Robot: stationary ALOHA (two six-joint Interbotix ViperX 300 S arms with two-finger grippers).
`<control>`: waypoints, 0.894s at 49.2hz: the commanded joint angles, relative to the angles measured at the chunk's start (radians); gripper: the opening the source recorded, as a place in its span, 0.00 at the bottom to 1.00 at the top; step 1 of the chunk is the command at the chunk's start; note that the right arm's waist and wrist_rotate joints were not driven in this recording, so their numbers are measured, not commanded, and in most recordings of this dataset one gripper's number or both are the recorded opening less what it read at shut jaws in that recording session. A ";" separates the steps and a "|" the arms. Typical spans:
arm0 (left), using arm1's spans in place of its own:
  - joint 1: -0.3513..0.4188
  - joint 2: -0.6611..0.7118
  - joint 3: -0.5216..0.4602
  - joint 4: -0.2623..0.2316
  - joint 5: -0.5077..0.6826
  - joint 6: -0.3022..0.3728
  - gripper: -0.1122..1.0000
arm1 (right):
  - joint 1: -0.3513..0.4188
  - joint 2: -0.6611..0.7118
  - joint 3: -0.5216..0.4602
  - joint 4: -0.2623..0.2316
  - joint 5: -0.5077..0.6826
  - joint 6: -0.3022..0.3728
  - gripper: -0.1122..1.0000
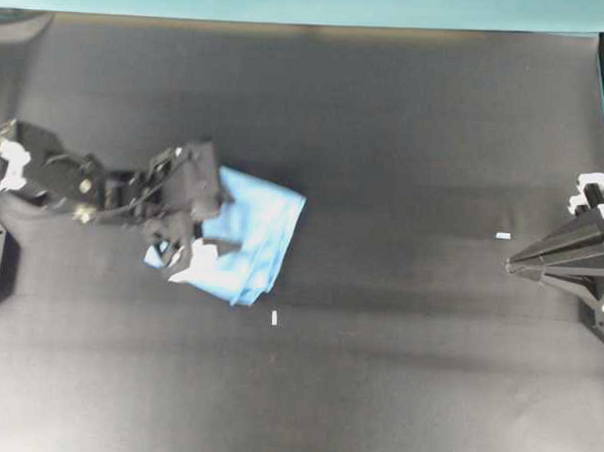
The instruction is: Push a blue cloth with the left arm to wipe the desk.
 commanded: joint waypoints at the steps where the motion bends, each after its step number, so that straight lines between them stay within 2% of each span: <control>1: -0.048 -0.014 0.014 0.003 0.008 -0.006 0.90 | 0.000 0.005 -0.008 0.003 -0.008 0.000 0.09; 14: -0.147 -0.037 0.029 0.003 0.012 -0.037 0.90 | 0.000 0.005 -0.006 0.002 -0.009 0.002 0.09; 44: -0.453 -0.066 0.051 0.003 0.055 -0.078 0.90 | 0.000 0.002 -0.006 0.003 -0.005 0.000 0.09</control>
